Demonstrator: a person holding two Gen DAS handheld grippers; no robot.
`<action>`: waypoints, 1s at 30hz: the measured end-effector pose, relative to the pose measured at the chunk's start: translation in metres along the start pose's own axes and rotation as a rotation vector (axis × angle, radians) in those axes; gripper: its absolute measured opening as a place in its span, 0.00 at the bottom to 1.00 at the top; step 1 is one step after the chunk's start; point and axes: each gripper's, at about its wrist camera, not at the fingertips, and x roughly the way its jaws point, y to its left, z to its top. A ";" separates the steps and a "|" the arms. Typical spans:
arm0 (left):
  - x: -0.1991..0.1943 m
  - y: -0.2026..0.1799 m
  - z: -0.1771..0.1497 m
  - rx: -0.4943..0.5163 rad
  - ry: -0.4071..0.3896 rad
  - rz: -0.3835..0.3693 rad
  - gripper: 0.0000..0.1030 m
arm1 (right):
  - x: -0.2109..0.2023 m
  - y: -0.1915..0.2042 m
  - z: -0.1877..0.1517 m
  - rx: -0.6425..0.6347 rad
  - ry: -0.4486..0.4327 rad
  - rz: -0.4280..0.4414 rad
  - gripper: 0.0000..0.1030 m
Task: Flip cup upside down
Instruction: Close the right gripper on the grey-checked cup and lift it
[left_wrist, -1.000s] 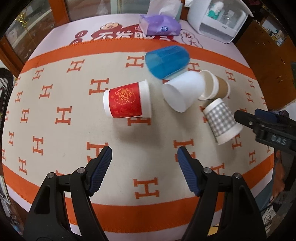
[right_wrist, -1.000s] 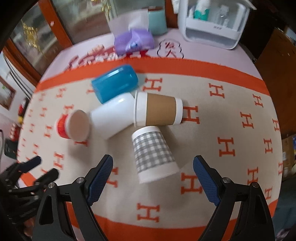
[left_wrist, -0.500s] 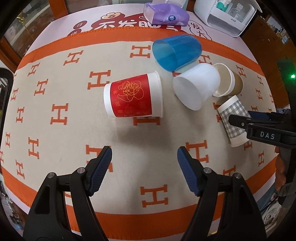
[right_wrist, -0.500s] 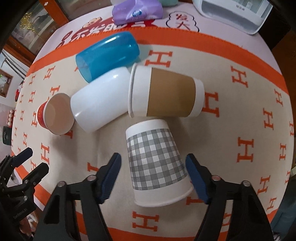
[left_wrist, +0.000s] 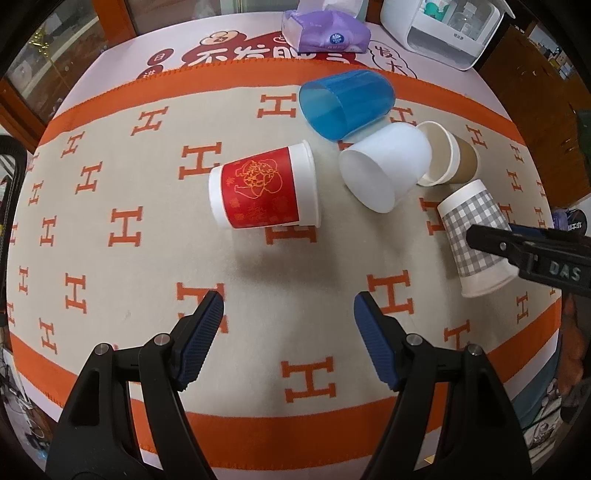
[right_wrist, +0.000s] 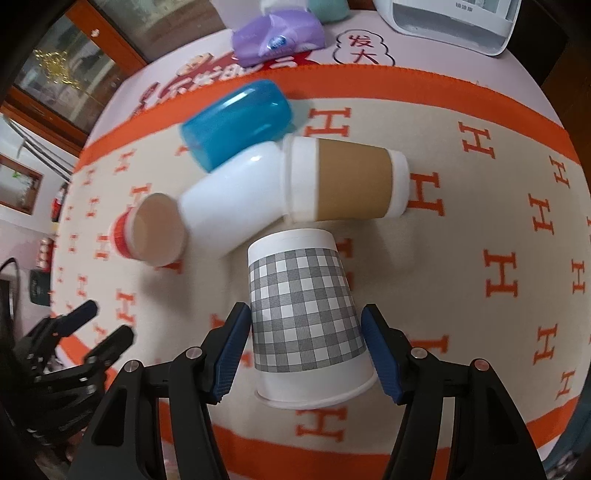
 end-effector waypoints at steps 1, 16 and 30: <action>-0.004 0.001 -0.002 -0.004 -0.004 0.000 0.69 | -0.005 0.005 -0.005 0.006 -0.004 0.021 0.61; -0.023 0.040 -0.071 -0.068 0.018 0.069 0.69 | 0.006 0.064 -0.099 0.184 0.111 0.262 0.61; -0.016 0.050 -0.119 -0.103 0.054 0.058 0.69 | 0.036 0.080 -0.140 0.301 0.132 0.302 0.62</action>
